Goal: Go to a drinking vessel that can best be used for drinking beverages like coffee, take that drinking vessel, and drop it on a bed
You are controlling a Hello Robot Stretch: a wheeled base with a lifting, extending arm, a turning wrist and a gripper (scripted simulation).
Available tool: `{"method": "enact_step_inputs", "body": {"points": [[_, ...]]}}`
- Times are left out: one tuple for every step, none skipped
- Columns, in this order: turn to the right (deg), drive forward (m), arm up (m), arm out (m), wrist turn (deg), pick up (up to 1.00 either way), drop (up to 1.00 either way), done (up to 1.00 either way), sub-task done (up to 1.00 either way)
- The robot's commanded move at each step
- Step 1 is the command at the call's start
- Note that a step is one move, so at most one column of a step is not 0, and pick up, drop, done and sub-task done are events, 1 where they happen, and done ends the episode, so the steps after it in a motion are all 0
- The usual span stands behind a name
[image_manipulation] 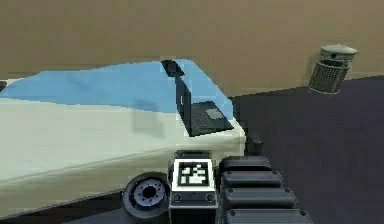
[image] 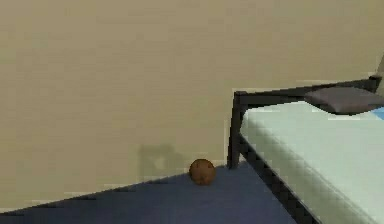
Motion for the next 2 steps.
{"method": "enact_step_inputs", "body": {"points": [[9.0, 0.0, 0.0, 0.0, 0.0, 0.0, 0.0, 0.0, 0.0], [0.0, 0.4, 0.0, 0.0, 0.0, 0.0, 0.0, 0.0, 0.0]]}}
